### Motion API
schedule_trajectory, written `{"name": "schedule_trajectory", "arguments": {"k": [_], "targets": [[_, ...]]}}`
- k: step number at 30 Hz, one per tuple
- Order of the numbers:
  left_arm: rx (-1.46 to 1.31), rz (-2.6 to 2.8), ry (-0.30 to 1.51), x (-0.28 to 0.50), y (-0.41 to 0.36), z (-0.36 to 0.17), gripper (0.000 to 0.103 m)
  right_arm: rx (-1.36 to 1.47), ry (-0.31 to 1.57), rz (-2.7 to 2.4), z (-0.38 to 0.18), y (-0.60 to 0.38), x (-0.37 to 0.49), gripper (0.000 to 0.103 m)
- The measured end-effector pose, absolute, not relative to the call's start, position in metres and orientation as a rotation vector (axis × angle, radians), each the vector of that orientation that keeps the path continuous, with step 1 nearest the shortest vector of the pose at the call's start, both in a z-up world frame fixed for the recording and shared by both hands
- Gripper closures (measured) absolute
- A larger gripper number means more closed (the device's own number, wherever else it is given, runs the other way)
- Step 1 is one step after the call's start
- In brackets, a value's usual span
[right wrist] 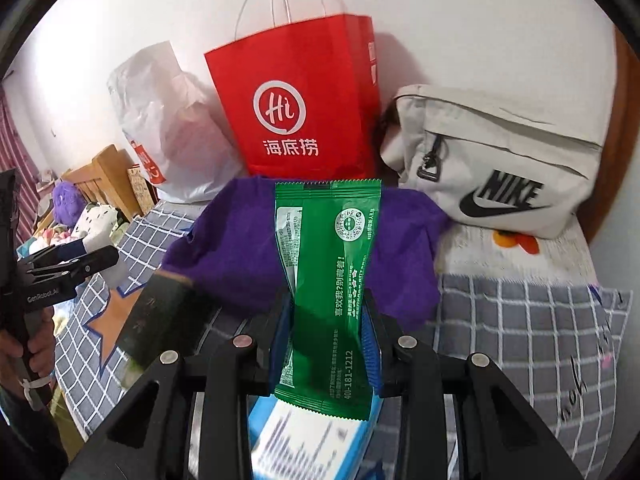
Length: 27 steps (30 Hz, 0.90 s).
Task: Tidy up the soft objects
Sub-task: 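Carry both items to the purple towel while the right tool releases the sachet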
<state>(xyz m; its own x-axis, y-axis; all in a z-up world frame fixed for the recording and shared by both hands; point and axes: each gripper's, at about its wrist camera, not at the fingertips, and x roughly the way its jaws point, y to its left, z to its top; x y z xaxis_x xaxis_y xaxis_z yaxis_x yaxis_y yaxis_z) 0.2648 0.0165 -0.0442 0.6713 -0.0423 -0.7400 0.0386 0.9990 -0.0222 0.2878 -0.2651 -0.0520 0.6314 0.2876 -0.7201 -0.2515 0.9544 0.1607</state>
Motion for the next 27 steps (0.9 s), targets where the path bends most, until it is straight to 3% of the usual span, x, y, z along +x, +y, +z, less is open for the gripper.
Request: {"name": "schedule_trajectory", "arguments": {"k": [27], "targets": [[-0.041,-0.109,0.988,0.411,-0.006,-0.113,0.022,-0.018,1.004,0.325,-0.122,-0.270,0.402,0.069]]}}
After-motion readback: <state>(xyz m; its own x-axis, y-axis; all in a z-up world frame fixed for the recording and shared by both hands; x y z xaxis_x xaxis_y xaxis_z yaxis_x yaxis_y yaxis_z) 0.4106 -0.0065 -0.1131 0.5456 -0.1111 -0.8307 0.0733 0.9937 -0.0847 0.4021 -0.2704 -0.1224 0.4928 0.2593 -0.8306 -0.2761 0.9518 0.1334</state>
